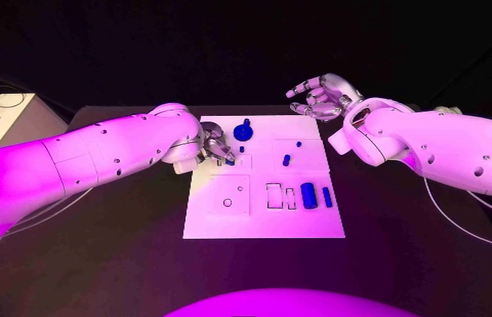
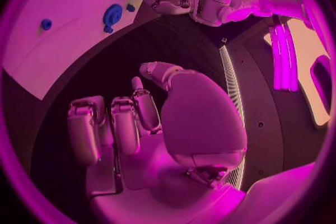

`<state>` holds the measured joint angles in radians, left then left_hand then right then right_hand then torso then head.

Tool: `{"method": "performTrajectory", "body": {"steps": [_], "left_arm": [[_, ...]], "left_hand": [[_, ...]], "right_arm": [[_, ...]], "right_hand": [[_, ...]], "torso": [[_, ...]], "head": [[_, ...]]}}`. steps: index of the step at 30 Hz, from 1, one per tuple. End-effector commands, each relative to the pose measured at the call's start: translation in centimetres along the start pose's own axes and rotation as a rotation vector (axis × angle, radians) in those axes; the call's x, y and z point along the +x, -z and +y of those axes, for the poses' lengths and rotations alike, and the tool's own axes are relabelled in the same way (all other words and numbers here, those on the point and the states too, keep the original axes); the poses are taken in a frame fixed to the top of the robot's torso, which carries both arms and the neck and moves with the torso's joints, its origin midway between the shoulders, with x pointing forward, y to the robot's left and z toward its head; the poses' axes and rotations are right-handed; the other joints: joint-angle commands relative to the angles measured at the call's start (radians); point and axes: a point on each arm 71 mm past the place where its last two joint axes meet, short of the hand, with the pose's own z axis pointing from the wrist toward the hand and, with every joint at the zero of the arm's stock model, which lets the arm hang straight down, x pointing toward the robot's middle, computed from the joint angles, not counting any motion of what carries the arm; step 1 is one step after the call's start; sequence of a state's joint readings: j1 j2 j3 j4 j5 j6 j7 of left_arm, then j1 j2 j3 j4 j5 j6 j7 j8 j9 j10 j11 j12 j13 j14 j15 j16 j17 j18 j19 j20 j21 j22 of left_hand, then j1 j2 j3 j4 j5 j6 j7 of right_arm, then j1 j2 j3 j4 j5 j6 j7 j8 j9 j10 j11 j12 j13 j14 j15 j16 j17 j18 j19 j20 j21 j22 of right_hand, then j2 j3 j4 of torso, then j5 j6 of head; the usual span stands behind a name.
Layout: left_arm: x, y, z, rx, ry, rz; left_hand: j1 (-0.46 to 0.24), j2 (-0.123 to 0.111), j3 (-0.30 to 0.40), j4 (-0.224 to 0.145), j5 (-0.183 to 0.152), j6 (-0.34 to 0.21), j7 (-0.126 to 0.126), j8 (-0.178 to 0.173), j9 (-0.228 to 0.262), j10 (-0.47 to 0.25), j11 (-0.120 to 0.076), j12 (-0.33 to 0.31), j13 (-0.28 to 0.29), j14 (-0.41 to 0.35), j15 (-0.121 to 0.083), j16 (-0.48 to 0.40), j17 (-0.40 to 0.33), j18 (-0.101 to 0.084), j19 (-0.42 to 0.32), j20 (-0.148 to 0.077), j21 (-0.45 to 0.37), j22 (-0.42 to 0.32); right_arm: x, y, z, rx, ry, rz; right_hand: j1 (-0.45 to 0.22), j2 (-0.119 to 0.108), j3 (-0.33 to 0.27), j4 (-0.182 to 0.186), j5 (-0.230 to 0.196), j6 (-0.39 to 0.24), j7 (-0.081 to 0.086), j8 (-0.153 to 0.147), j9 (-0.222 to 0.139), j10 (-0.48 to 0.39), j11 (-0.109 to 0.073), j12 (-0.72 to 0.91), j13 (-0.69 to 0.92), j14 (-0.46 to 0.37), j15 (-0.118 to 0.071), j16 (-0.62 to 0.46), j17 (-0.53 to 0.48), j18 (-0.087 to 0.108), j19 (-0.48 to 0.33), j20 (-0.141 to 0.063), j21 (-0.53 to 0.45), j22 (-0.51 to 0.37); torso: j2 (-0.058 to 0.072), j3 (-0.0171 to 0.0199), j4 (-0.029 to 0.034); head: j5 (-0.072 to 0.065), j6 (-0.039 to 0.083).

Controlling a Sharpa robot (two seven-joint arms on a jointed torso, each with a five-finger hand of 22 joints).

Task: Assemble the parts on the task board

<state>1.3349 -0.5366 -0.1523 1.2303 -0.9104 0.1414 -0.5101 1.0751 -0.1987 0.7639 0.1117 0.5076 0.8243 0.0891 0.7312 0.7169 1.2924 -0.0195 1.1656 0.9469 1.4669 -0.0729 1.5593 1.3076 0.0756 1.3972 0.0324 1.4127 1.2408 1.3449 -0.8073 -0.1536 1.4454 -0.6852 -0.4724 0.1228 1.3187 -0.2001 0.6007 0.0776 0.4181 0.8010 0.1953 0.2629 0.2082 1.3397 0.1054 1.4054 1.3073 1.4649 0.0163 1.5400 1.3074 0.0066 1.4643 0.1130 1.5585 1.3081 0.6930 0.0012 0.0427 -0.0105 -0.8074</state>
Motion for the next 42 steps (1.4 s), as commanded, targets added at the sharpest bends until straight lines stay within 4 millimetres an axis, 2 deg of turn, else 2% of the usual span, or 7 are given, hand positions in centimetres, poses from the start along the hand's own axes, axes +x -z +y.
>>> {"method": "performTrajectory", "body": {"steps": [1,12,22,27,31,36,42], "left_arm": [[0.4,-0.2,0.2,-0.013,-0.027,0.031],[0.7,-0.3,0.0,-0.015,-0.048,0.065],[1.0,-0.4,-0.2,-0.017,-0.064,0.083],[1.0,-0.5,-0.4,-0.014,-0.063,0.079],[0.9,-0.5,-0.5,-0.011,-0.059,0.069],[0.9,-0.6,-0.7,-0.006,-0.052,0.055],[0.9,-0.6,-1.0,0.000,-0.044,0.042]], "left_hand": [[0.010,0.000,0.143,-0.147,0.004,0.042,-0.034,0.000,0.237,0.010,-0.003,0.008,0.003,0.099,-0.007,0.002,0.250,-0.005,0.009,-0.001,0.005,0.000],[-0.001,0.001,0.134,-0.141,0.024,0.054,-0.041,0.002,0.241,0.028,-0.008,0.020,0.018,0.101,-0.011,0.006,0.256,-0.006,0.012,-0.003,0.007,0.005],[-0.016,0.014,0.111,-0.128,0.040,0.078,-0.054,0.008,0.246,0.052,-0.018,0.028,0.028,0.104,-0.017,0.011,0.263,-0.008,0.017,-0.009,0.009,0.012],[-0.024,0.022,0.101,-0.122,0.039,0.092,-0.060,0.011,0.247,0.064,-0.023,0.034,0.038,0.104,-0.020,0.011,0.263,-0.009,0.021,-0.012,0.012,0.018],[-0.028,0.028,0.095,-0.117,0.037,0.100,-0.064,0.011,0.247,0.068,-0.026,0.032,0.034,0.104,-0.022,0.011,0.263,-0.010,0.023,-0.014,0.014,0.023],[-0.032,0.034,0.089,-0.113,0.034,0.108,-0.067,0.011,0.247,0.074,-0.029,0.031,0.032,0.104,-0.024,0.011,0.263,-0.011,0.027,-0.016,0.016,0.028],[-0.042,0.049,0.061,-0.102,0.012,0.127,-0.075,0.007,0.243,0.083,-0.034,0.020,0.017,0.104,-0.028,0.011,0.263,-0.013,0.030,-0.020,0.018,0.034]], "right_arm": [[0.1,0.0,0.0,-0.004,-0.001,0.008],[0.1,0.0,0.0,-0.003,-0.002,0.007],[0.1,0.1,0.0,-0.003,-0.002,0.007],[0.1,0.1,0.0,-0.003,-0.002,0.007],[0.1,0.1,0.0,-0.003,-0.003,0.007],[0.1,0.1,0.0,-0.003,-0.003,0.008],[0.1,0.1,0.0,-0.003,-0.003,0.009]], "right_hand": [[-0.008,-0.001,0.000,-0.003,0.002,0.004,0.002,-0.005,-0.001,-0.002,0.001,0.000,0.038,0.088,0.006,-0.005,0.204,-0.001,0.100,0.006,-0.006,0.244],[-0.008,-0.001,0.000,-0.003,0.002,0.004,0.002,-0.005,-0.001,-0.002,0.001,0.000,0.038,0.088,0.006,-0.005,0.204,-0.001,0.100,0.006,-0.006,0.244],[-0.008,-0.001,0.000,-0.003,0.002,0.004,0.002,-0.005,-0.001,-0.002,0.001,0.000,0.038,0.088,0.006,-0.005,0.204,-0.001,0.100,0.006,-0.006,0.244],[-0.008,-0.001,0.000,-0.003,0.002,0.004,0.002,-0.005,-0.001,-0.002,0.001,0.000,0.038,0.088,0.006,-0.005,0.204,-0.001,0.100,0.006,-0.006,0.244],[-0.008,-0.001,0.000,-0.003,0.002,0.004,0.002,-0.005,-0.001,-0.002,0.001,0.000,0.038,0.088,0.006,-0.005,0.204,-0.001,0.100,0.006,-0.006,0.244],[-0.013,-0.001,0.002,-0.008,0.002,0.004,0.002,-0.005,-0.001,-0.003,0.001,0.000,0.037,0.088,0.005,-0.006,0.203,-0.001,0.100,0.005,-0.006,0.244],[-0.013,-0.001,0.002,-0.008,0.002,0.004,0.002,-0.005,-0.001,-0.003,0.001,0.000,0.037,0.088,0.005,-0.006,0.203,-0.001,0.100,0.005,-0.006,0.244]], "torso": [[0.000,0.0012,0.0005],[0.000,0.0009,-0.0009],[0.000,0.0007,0.0003],[-0.001,0.0000,0.0008],[-0.001,0.0003,0.0010],[-0.002,0.0007,0.0011],[-0.002,0.0004,0.0013]], "head": [[0.003,-0.003],[0.003,-0.009],[-0.001,-0.015],[-0.001,-0.020],[0.000,-0.017],[-0.002,-0.020],[-0.001,-0.018]]}}
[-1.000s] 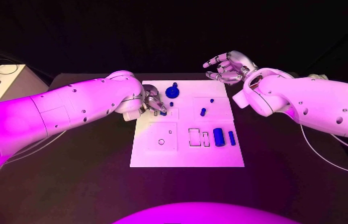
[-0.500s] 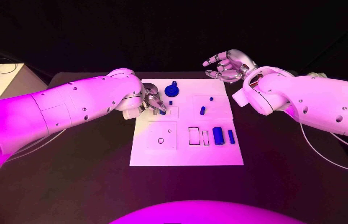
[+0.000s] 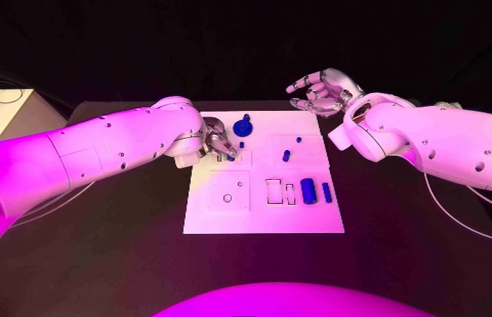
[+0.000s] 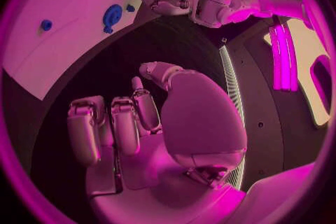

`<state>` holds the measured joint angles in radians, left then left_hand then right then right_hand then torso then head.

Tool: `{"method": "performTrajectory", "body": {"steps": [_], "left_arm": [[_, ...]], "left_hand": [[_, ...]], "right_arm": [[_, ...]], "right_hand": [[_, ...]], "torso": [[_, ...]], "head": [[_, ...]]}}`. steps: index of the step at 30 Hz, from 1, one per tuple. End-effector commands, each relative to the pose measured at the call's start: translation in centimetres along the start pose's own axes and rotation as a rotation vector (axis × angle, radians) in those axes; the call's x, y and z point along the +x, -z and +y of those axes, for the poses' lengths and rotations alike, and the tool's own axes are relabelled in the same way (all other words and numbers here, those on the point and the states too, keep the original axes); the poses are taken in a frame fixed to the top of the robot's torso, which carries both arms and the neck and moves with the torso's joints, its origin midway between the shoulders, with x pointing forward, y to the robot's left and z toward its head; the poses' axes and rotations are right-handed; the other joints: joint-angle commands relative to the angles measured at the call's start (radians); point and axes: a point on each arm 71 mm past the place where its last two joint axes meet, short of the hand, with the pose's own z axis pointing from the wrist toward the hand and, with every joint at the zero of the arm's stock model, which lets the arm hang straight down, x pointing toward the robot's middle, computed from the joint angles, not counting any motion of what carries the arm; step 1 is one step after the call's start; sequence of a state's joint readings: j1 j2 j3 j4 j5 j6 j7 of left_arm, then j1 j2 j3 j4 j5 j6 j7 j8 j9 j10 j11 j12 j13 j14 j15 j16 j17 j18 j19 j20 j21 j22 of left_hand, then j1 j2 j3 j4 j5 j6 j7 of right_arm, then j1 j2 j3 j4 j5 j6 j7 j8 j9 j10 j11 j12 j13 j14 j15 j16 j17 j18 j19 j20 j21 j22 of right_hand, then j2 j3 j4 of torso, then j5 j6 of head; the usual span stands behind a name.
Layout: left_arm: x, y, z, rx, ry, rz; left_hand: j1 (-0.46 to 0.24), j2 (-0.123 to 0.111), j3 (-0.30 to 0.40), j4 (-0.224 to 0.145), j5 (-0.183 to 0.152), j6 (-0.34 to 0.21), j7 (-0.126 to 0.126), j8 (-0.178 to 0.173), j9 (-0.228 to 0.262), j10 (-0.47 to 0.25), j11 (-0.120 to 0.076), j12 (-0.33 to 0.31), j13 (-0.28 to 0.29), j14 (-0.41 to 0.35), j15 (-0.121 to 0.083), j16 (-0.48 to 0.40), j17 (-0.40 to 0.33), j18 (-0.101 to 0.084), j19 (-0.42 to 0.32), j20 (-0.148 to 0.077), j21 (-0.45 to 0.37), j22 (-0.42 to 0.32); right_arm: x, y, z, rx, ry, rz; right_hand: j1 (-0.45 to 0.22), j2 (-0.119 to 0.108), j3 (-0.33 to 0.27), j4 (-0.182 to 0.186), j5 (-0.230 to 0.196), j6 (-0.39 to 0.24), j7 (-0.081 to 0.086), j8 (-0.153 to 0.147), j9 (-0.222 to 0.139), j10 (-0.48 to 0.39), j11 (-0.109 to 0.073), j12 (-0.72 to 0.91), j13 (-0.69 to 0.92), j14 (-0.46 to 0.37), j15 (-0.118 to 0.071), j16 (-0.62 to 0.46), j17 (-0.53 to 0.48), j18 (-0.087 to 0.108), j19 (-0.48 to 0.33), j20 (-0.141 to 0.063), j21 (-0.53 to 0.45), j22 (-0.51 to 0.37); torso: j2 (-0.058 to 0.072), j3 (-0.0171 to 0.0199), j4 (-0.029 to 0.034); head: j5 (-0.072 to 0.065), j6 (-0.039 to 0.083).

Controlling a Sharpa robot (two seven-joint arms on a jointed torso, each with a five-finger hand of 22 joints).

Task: Assemble the parts on the task board

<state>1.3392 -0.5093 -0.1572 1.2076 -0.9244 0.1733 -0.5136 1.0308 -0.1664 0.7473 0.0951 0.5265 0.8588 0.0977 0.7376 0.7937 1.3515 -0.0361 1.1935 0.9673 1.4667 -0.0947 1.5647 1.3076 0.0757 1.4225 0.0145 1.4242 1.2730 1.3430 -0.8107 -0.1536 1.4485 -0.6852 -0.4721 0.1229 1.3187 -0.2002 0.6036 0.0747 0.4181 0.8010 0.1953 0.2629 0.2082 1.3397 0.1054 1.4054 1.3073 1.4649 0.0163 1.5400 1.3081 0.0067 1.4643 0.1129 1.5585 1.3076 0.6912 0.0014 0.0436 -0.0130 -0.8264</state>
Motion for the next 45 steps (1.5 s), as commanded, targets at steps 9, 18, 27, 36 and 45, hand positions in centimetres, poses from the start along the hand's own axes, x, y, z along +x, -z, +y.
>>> {"method": "performTrajectory", "body": {"steps": [9,18,27,36,45], "left_arm": [[0.79,-0.32,-0.43,0.006,-0.006,0.025],[0.73,-0.46,-0.43,0.000,-0.010,0.031],[0.48,-0.71,-0.26,-0.011,-0.007,0.028],[0.56,-0.76,-0.29,-0.012,-0.012,0.044],[0.68,-0.74,-0.27,-0.012,-0.017,0.059]], "left_hand": [[-0.003,0.033,0.055,-0.075,-0.020,0.106,-0.088,-0.003,0.164,0.035,-0.021,0.001,0.013,0.104,-0.009,0.006,0.263,-0.014,0.007,-0.004,0.007,0.005],[-0.003,0.041,0.052,-0.071,-0.026,0.105,-0.087,-0.006,0.164,0.032,-0.021,-0.004,0.008,0.104,-0.009,0.006,0.263,-0.014,0.007,-0.005,0.007,0.005],[-0.013,0.055,0.034,-0.056,-0.044,0.097,-0.084,-0.012,0.166,0.024,-0.018,-0.013,-0.002,0.104,-0.008,0.006,0.263,-0.013,0.005,-0.005,0.004,0.001],[-0.023,0.045,0.006,-0.049,-0.045,0.092,-0.084,-0.016,0.169,0.021,-0.018,-0.015,-0.004,0.104,-0.007,0.006,0.263,-0.013,0.004,-0.004,0.002,-0.001],[-0.012,0.041,0.002,-0.060,-0.042,0.089,-0.086,-0.018,0.171,0.019,-0.019,-0.016,-0.005,0.104,-0.008,0.006,0.263,-0.012,0.003,-0.004,0.001,-0.002]], "right_arm": [[0.09,-0.01,0.05,-0.004,-0.002,0.009],[0.09,0.00,0.04,-0.003,-0.002,0.011],[0.09,0.01,0.03,-0.003,-0.002,0.012],[0.12,-0.01,0.04,-0.003,-0.002,0.014],[0.09,0.01,0.01,-0.002,-0.002,0.013]], "right_hand": [[-0.013,-0.001,-0.001,-0.005,0.002,0.004,0.002,-0.005,-0.001,-0.003,0.001,0.000,0.037,0.088,0.005,-0.006,0.203,-0.001,0.100,0.005,-0.006,0.245],[-0.013,-0.001,-0.001,-0.005,0.002,0.004,0.002,-0.005,-0.001,-0.003,0.001,0.000,0.037,0.088,0.005,-0.006,0.203,-0.001,0.100,0.005,-0.006,0.245],[-0.016,0.000,-0.001,-0.007,0.002,0.005,0.002,-0.005,-0.001,-0.002,0.000,0.000,0.038,0.088,0.005,-0.006,0.203,-0.001,0.100,0.005,-0.006,0.245],[-0.016,0.000,-0.001,-0.007,0.002,0.005,0.002,-0.005,-0.001,-0.002,0.000,0.000,0.038,0.088,0.005,-0.006,0.203,-0.001,0.100,0.005,-0.006,0.245],[-0.016,0.000,-0.001,-0.007,0.002,0.005,0.002,-0.005,-0.001,-0.002,0.000,0.000,0.038,0.088,0.005,-0.006,0.203,-0.001,0.100,0.005,-0.006,0.245]], "torso": [[0.001,-0.0003,-0.0009],[0.001,-0.0004,-0.0006],[0.002,-0.0013,-0.0004],[0.001,-0.0008,0.0004],[0.000,-0.0002,0.0000]], "head": [[0.003,0.006],[0.001,0.005],[-0.002,0.002],[-0.004,-0.001],[-0.005,-0.003]]}}
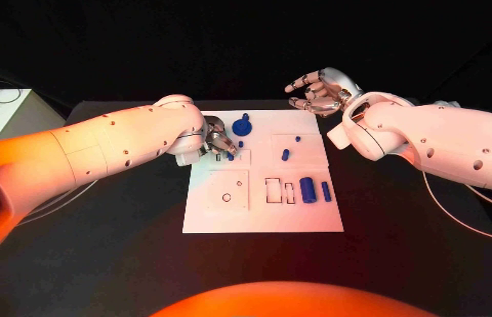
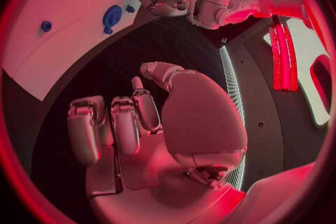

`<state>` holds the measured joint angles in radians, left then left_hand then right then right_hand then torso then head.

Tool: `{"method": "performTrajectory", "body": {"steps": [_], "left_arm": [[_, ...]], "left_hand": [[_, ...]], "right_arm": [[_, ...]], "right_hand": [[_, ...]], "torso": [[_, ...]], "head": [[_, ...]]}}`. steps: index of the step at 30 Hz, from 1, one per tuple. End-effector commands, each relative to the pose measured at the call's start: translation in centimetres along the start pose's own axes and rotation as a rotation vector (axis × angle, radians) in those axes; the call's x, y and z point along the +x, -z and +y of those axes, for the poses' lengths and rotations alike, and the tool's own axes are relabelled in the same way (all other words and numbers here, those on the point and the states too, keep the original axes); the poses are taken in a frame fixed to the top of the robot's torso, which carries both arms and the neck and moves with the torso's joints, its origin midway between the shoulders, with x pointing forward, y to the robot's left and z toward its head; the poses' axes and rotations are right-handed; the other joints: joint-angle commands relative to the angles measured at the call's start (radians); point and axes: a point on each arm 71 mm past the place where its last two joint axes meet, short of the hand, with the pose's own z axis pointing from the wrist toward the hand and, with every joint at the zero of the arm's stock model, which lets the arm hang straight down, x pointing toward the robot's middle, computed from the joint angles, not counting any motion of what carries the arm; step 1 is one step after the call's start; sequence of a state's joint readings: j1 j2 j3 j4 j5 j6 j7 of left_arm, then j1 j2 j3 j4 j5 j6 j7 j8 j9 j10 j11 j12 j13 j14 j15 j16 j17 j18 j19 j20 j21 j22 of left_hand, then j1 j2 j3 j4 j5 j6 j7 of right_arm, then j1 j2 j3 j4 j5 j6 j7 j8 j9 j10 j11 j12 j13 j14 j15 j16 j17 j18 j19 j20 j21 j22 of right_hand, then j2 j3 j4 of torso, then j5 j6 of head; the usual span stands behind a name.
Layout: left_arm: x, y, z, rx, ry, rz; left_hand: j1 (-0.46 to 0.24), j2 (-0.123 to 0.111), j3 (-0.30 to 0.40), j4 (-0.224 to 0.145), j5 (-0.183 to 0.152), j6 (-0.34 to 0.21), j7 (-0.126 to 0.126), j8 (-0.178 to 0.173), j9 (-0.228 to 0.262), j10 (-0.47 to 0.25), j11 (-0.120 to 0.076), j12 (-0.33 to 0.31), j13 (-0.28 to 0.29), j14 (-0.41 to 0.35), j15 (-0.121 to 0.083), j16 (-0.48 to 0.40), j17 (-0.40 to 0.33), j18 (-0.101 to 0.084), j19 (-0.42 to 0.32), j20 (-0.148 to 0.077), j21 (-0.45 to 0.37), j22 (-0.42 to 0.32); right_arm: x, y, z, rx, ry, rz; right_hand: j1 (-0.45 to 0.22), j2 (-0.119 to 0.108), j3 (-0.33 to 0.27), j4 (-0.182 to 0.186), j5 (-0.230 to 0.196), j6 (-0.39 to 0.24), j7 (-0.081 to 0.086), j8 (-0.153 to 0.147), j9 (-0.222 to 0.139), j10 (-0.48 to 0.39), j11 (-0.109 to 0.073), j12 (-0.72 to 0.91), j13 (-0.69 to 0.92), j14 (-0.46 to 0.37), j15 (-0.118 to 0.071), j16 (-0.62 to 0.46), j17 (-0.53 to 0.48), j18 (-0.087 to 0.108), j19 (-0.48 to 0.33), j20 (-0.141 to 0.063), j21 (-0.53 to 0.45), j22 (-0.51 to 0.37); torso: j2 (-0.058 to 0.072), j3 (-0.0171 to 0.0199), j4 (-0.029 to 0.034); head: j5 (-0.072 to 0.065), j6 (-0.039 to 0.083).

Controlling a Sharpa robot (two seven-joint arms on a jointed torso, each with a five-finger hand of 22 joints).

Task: Assemble the parts on the task board

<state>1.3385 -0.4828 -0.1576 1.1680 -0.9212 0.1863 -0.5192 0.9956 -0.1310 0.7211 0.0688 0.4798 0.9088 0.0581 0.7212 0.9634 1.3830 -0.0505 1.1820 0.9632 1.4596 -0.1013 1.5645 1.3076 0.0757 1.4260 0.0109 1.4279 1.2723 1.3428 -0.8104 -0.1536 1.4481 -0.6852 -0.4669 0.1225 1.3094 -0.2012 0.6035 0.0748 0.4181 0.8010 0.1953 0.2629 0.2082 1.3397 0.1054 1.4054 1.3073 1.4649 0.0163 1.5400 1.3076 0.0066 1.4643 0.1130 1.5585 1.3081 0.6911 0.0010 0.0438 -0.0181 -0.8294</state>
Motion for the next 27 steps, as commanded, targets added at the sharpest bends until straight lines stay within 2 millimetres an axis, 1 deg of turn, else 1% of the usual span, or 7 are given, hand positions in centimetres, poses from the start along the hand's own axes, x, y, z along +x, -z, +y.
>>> {"method": "performTrajectory", "body": {"steps": [1,5,10,13,15,22,27], "left_arm": [[0.93,-0.20,-0.09,0.003,-0.017,0.055],[0.91,-0.20,-0.07,0.003,-0.015,0.052],[0.85,-0.21,-0.02,0.003,-0.011,0.045],[0.84,-0.22,0.00,0.003,-0.011,0.045],[0.82,-0.22,0.02,0.002,-0.011,0.043],[0.67,-0.24,0.19,-0.001,-0.006,0.033],[0.63,-0.22,0.32,-0.003,-0.008,0.032]], "left_hand": [[0.024,0.004,0.026,-0.034,0.005,0.039,-0.046,-0.003,0.002,-0.013,-0.004,-0.005,-0.001,0.111,-0.001,0.006,0.263,-0.012,-0.001,-0.001,-0.004,-0.002],[-0.001,-0.021,-0.030,-0.010,-0.004,0.040,-0.046,-0.008,0.004,-0.017,-0.003,-0.007,-0.004,0.111,0.000,0.006,0.263,-0.012,-0.002,0.000,-0.006,-0.004],[-0.022,-0.031,-0.114,0.037,-0.027,0.048,-0.048,-0.015,0.004,-0.020,-0.005,-0.007,-0.004,0.111,-0.002,0.006,0.263,-0.012,-0.002,-0.001,-0.008,-0.005],[-0.018,-0.033,-0.161,0.068,-0.124,0.053,-0.049,-0.022,0.004,-0.021,-0.005,-0.006,-0.003,0.111,-0.002,0.006,0.263,-0.012,-0.001,-0.002,-0.009,-0.004],[-0.015,-0.035,-0.175,0.080,-0.151,0.054,-0.049,-0.025,0.004,-0.021,-0.005,-0.004,-0.001,0.111,-0.002,0.006,0.263,-0.012,-0.001,-0.002,-0.009,-0.004],[-0.016,-0.038,-0.211,0.118,-0.190,0.059,-0.048,-0.028,0.005,-0.022,-0.004,-0.004,-0.002,0.111,-0.001,0.006,0.263,-0.012,-0.001,-0.001,-0.010,-0.003],[-0.015,-0.037,-0.214,0.121,-0.194,0.060,-0.048,-0.028,0.005,-0.021,-0.004,-0.003,-0.001,0.111,-0.001,0.006,0.263,-0.012,-0.001,-0.001,-0.010,-0.003]], "right_arm": [[0.04,0.01,0.02,-0.003,-0.002,0.008],[0.03,0.02,0.02,-0.003,-0.002,0.007],[0.04,0.02,0.03,-0.004,-0.002,0.007],[0.04,0.01,0.03,-0.004,-0.002,0.007],[0.03,0.01,0.03,-0.005,-0.001,0.007],[0.02,0.03,0.04,-0.005,-0.002,0.006],[0.00,0.07,0.03,-0.005,-0.002,0.006]], "right_hand": [[-0.006,0.001,-0.001,-0.007,0.002,0.005,0.002,-0.005,-0.001,-0.002,0.000,0.000,0.038,0.088,0.005,-0.006,0.203,-0.001,0.100,0.005,-0.006,0.245],[-0.006,0.001,-0.001,-0.007,0.002,0.005,0.002,-0.005,-0.001,-0.002,0.000,0.000,0.038,0.088,0.005,-0.006,0.203,-0.001,0.100,0.005,-0.006,0.245],[-0.006,0.001,-0.001,-0.007,0.002,0.005,0.002,-0.005,-0.001,-0.002,0.000,0.000,0.038,0.088,0.005,-0.006,0.203,-0.001,0.100,0.005,-0.006,0.245],[-0.006,0.001,-0.001,-0.007,0.002,0.005,0.002,-0.005,-0.001,-0.002,0.000,0.000,0.038,0.088,0.005,-0.006,0.203,-0.001,0.100,0.005,-0.006,0.245],[-0.006,0.001,-0.001,-0.007,0.002,0.005,0.002,-0.005,-0.001,-0.002,0.000,0.000,0.038,0.088,0.005,-0.006,0.203,-0.001,0.100,0.005,-0.006,0.245],[-0.010,0.001,-0.001,-0.008,0.002,0.005,0.001,-0.005,-0.001,-0.004,0.000,-0.001,0.035,0.088,0.005,-0.008,0.201,-0.001,0.099,0.005,-0.008,0.242],[-0.010,0.001,-0.001,-0.008,0.002,0.005,0.001,-0.005,-0.001,-0.004,0.000,-0.001,0.035,0.088,0.005,-0.008,0.201,-0.001,0.099,0.005,-0.008,0.242]], "torso": [[0.000,0.0003,-0.0002],[0.000,0.0002,0.0000],[0.001,0.0003,-0.0001],[0.000,0.0002,-0.0002],[0.000,-0.0002,0.0001],[0.001,0.0001,-0.0002],[0.001,-0.0003,-0.0002]], "head": [[0.000,0.000],[0.000,0.001],[-0.001,0.001],[-0.001,0.001],[0.000,0.002],[-0.001,0.003],[0.000,0.000]]}}
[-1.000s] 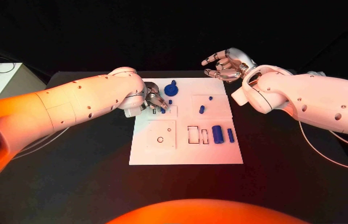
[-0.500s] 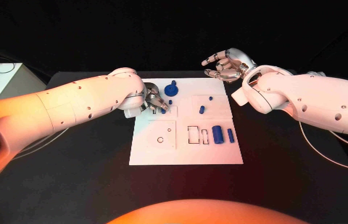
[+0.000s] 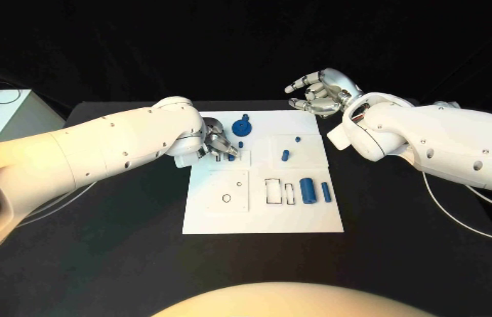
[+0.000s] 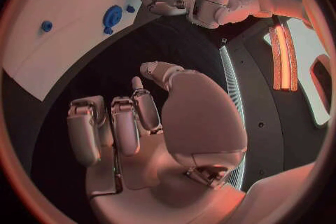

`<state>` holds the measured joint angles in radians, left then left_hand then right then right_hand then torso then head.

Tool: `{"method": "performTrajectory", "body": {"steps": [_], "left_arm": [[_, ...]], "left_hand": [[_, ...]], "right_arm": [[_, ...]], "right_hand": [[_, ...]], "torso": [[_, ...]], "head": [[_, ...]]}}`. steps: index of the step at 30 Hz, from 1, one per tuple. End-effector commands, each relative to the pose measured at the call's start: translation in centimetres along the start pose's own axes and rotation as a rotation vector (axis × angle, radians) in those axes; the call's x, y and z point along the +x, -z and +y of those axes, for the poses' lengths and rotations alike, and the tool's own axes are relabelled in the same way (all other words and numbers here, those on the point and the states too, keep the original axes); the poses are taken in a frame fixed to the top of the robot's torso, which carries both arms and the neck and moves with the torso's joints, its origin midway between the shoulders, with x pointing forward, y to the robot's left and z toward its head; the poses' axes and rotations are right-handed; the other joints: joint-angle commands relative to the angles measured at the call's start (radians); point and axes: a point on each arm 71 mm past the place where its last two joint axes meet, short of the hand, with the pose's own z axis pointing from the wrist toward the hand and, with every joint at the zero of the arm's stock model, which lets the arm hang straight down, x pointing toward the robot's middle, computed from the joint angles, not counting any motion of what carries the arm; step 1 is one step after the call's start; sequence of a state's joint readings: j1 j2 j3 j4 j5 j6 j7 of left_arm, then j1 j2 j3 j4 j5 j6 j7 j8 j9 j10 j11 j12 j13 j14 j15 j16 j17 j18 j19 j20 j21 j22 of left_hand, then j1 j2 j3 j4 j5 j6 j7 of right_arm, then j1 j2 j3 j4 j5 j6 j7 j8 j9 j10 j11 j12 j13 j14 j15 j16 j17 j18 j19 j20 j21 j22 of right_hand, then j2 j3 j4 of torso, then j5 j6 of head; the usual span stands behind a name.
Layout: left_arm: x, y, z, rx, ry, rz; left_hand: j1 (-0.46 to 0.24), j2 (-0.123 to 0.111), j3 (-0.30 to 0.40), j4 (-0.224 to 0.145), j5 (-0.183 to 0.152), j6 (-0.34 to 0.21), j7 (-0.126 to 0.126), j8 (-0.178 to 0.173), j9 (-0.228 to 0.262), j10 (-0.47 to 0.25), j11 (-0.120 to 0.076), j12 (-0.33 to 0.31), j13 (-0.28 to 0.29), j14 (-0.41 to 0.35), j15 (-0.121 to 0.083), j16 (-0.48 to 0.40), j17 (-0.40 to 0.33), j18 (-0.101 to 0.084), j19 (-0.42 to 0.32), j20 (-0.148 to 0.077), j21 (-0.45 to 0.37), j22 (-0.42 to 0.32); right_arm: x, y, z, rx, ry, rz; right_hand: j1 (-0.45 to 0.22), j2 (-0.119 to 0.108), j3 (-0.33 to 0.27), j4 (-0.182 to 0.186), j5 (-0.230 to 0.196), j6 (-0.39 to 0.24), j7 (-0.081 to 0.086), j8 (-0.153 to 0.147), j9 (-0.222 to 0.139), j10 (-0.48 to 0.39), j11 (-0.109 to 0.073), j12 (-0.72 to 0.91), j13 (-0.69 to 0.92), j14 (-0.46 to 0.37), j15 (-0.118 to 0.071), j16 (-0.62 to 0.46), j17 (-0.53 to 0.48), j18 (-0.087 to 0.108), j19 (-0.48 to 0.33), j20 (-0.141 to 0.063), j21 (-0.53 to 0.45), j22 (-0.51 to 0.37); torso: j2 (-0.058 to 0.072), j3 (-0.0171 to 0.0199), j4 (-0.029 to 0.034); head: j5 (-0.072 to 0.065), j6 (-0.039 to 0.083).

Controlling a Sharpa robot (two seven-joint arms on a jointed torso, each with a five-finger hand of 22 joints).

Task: Assemble the parts on the task board

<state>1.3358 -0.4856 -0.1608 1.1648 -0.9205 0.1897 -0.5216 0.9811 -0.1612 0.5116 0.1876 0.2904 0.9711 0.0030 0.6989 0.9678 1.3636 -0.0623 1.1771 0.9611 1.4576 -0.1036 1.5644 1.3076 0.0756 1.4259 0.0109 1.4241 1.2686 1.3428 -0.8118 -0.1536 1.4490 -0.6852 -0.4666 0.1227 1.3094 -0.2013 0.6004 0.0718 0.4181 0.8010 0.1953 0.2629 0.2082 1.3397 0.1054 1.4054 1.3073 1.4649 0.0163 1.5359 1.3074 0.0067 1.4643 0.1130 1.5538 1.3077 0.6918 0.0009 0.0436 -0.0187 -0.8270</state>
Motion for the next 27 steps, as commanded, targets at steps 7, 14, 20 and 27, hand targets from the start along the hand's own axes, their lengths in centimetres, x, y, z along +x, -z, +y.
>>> {"method": "performTrajectory", "body": {"steps": [7,14,20,27], "left_arm": [[0.4,0.0,0.5,0.000,-0.009,0.019],[0.3,0.3,0.9,-0.001,-0.007,0.013],[0.4,0.6,1.1,0.002,-0.014,0.012],[0.2,1.0,1.1,0.014,-0.004,0.000]], "left_hand": [[0.017,-0.001,-0.004,0.002,-0.005,-0.003,0.005,-0.006,0.002,-0.002,0.006,0.001,0.001,0.113,0.000,0.006,0.263,-0.012,-0.001,-0.001,-0.007,0.000],[0.012,-0.013,-0.034,0.029,-0.017,0.002,0.007,-0.006,0.004,0.001,0.007,0.005,0.005,0.113,0.001,0.006,0.263,-0.012,0.000,-0.001,-0.006,0.003],[0.010,-0.021,-0.067,0.058,-0.032,0.005,0.006,-0.006,0.007,0.002,0.007,0.006,0.006,0.113,0.001,0.006,0.263,-0.012,0.001,-0.001,-0.006,0.004],[0.026,-0.021,-0.109,0.097,-0.097,0.006,0.007,-0.008,0.010,0.000,0.008,0.004,0.003,0.113,0.002,0.006,0.263,-0.012,0.001,-0.001,-0.007,0.004]], "right_arm": [[0.0,0.1,0.0,-0.004,-0.001,0.004],[-0.1,0.1,-0.1,-0.004,-0.001,0.002],[-0.2,0.1,-0.1,-0.003,0.000,0.001],[-0.2,0.1,-0.2,-0.001,0.001,0.000]], "right_hand": [[-0.010,0.001,0.003,-0.005,0.002,0.005,0.001,-0.005,-0.001,-0.004,0.000,-0.001,0.035,0.088,0.005,-0.004,0.201,-0.001,0.099,0.005,-0.003,0.243],[-0.010,0.001,0.003,-0.005,0.002,0.005,0.001,-0.005,-0.001,-0.004,0.000,-0.001,0.035,0.088,0.005,-0.004,0.201,-0.001,0.099,0.005,-0.003,0.243],[-0.010,0.001,0.003,-0.005,0.002,0.005,0.001,-0.005,-0.001,-0.004,0.000,-0.001,0.035,0.088,0.005,-0.004,0.201,-0.001,0.099,0.005,-0.003,0.243],[-0.010,0.001,0.003,-0.005,0.002,0.005,0.001,-0.005,-0.001,-0.004,0.000,-0.001,0.035,0.088,0.005,-0.004,0.201,-0.001,0.099,0.005,-0.003,0.243]], "torso": [[0.000,0.0004,-0.0003],[-0.001,-0.0010,-0.0002],[-0.002,-0.0004,0.0012],[-0.001,-0.0005,0.0010]], "head": [[-0.001,-0.004],[0.001,-0.004],[0.000,0.001],[0.001,0.003]]}}
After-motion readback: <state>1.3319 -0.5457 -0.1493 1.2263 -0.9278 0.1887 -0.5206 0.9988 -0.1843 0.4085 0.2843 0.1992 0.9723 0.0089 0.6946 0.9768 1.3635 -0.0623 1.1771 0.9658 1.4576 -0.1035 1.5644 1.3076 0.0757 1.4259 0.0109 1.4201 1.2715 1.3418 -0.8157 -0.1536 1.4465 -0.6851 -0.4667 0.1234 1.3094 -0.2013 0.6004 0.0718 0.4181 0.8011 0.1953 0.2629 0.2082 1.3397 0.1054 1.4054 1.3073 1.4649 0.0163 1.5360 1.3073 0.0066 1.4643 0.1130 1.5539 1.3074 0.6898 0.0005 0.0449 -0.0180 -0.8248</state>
